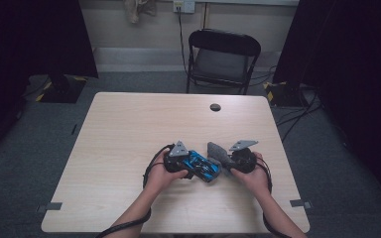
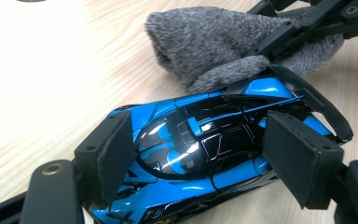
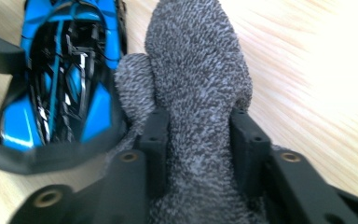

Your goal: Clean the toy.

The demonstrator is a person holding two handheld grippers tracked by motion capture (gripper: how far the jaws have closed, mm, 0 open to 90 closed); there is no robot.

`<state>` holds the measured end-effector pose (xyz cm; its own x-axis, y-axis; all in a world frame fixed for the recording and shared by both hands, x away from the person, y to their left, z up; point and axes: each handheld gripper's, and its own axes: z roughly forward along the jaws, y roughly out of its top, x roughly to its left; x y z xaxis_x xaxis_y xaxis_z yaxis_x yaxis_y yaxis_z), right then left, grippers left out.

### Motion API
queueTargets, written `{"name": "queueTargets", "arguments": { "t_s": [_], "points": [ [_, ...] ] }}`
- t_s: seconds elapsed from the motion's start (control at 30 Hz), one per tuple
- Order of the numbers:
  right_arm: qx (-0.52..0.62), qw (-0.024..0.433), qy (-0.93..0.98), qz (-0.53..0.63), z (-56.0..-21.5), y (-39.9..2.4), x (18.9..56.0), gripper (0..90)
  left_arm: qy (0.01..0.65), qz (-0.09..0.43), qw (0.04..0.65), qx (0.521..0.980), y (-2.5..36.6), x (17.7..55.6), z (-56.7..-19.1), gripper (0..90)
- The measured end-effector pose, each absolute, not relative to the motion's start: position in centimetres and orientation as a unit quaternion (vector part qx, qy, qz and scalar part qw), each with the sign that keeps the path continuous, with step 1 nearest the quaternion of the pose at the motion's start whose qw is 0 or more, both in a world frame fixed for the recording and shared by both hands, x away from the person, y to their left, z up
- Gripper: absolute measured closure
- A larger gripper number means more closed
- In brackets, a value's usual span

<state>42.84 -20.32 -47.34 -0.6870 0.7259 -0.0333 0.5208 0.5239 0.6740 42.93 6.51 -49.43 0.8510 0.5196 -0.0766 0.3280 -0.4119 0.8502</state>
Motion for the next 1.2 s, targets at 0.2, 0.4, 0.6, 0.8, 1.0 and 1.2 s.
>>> {"name": "queueTargets", "arguments": {
  "t_s": [0.2, 0.4, 0.6, 0.8, 1.0, 1.2],
  "points": [
    [0.383, 0.170, 0.842, 0.340, -47.0, -21.5, 42.8, 34.7, 0.256, 0.098, 0.476, 0.836, 6.4, 43.0, -49.3, 24.5],
    [0.375, 0.165, 0.851, 0.330, -47.0, -22.4, 42.7, 33.2, 0.255, 0.098, 0.477, 0.835, 6.4, 43.0, -49.3, 24.5],
    [0.380, 0.158, 0.852, 0.323, -48.1, -22.6, 42.5, 34.9, 0.256, 0.098, 0.475, 0.836, 6.4, 43.0, -49.3, 24.5],
    [0.384, 0.164, 0.854, 0.310, -48.1, -22.4, 42.6, 51.3, 0.257, 0.098, 0.476, 0.835, 6.4, 42.9, -49.3, 24.2],
    [0.395, 0.166, 0.851, 0.304, -47.7, -22.6, 42.9, 64.4, 0.258, 0.088, 0.467, 0.841, 6.2, 43.0, -49.0, 19.6],
    [0.400, 0.164, 0.844, 0.319, -46.7, -22.8, 43.5, 65.1, 0.258, 0.082, 0.464, 0.844, 6.6, 43.1, -48.8, 18.8]
  ]
}}
